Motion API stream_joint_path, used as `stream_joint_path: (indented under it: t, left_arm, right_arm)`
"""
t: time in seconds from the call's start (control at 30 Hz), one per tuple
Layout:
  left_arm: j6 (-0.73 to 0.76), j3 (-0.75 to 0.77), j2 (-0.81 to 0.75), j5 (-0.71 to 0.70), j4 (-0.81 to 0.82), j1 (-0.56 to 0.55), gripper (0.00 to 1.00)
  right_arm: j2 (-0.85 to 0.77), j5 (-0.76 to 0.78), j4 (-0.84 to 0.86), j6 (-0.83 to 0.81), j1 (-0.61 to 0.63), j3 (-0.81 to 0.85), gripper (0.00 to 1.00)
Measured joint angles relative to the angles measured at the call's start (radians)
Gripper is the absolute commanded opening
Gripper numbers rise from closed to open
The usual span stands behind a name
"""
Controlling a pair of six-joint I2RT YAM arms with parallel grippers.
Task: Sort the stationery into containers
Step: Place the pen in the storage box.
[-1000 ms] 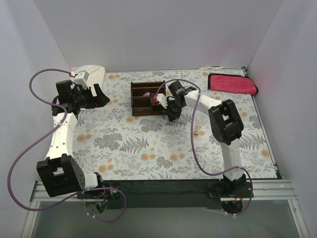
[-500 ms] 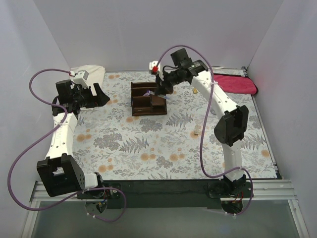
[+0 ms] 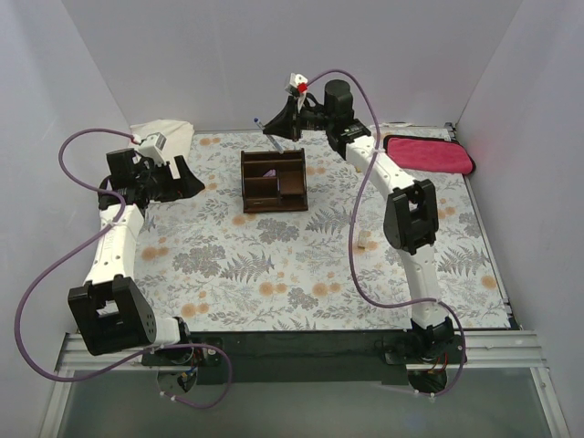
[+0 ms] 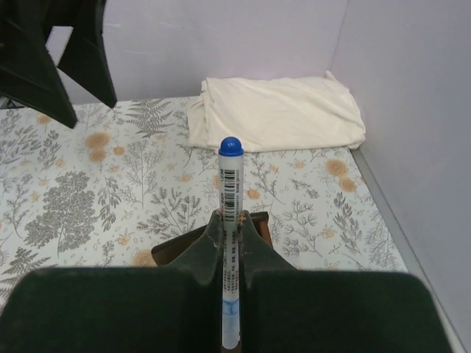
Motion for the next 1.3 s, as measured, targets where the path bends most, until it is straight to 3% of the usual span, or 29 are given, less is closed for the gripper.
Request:
stream_joint_path:
  t: [0.17, 0.43, 1.23, 1.27, 1.3]
  left_arm:
    - [0.008, 0.01, 0.006, -0.002, -0.034, 0.0, 0.8]
    - [0.023, 0.022, 0.01, -0.009, -0.06, 0.0, 0.8]
    - [0.055, 0.06, 0.038, -0.035, -0.082, 0.0, 0.8]
    - [0.055, 0.061, 0.041, -0.035, -0.082, 0.0, 0.8]
    - [0.055, 0.061, 0.045, -0.035, -0.082, 0.0, 0.8]
  right_arm:
    - [0.119, 0.023, 0.092, 0.096, 0.0, 0.023, 0.01]
    - [0.131, 0.033, 0.202, 0.149, -0.003, 0.023, 0.01]
    - [0.169, 0.048, 0.248, 0.093, -0.029, -0.048, 0.01]
    - [0.169, 0.049, 0.248, 0.089, -0.029, -0.06, 0.06]
    - [0.169, 0.049, 0.25, 0.084, -0.029, -0.075, 0.19]
